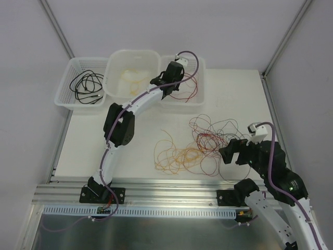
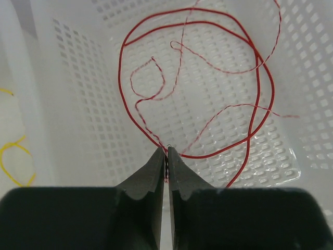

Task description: Untangle the cables

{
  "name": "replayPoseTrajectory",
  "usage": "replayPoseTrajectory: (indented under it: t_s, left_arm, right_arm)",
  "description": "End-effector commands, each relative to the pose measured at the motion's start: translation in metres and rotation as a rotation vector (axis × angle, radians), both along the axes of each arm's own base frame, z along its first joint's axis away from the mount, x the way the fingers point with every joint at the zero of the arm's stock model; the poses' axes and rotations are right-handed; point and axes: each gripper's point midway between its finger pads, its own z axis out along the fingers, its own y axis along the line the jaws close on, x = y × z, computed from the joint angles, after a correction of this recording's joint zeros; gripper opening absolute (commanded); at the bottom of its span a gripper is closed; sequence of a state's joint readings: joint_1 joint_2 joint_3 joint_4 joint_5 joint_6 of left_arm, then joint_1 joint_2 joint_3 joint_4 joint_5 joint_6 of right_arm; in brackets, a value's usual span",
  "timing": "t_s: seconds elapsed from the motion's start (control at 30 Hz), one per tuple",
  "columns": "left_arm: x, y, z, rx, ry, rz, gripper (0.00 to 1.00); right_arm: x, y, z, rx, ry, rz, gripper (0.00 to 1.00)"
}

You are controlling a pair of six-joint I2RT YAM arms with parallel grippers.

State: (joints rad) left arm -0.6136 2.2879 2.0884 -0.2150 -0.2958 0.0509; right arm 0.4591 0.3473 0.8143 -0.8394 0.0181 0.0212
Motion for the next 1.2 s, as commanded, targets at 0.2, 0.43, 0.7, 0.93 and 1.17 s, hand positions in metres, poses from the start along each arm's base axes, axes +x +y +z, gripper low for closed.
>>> replayPoseTrajectory:
  t_s: [0.2,0.43,0.7,0.93,1.17]
  left_arm:
    - [-0.004,0.001,0.032,-0.179,0.007,0.011,0.39]
    - [-0.044,-0.007,0.132,-0.375,-0.057,-0.084,0.87]
    - [-0.135,-0.007,0.186,-0.582,0.039,-0.209,0.99]
    - [-0.251,-0.02,0.129,-0.566,0.235,-0.31,0.99]
    - [-0.317,-0.041,0.032,-0.409,0.406,-0.335,0.98]
  right_arm:
    - [0.007,0.013,-0.001,0.012,0.013,0.047,1.0]
    - [0.005,0.013,0.005,0.011,0.014,0.056,1.0]
    - [-0.001,0.01,0.016,0.011,0.016,0.054,1.0]
    - [-0.005,0.026,-0.001,0.039,0.152,0.101,0.98]
    - [0.006,0.039,-0.029,0.049,0.238,0.1,0.83]
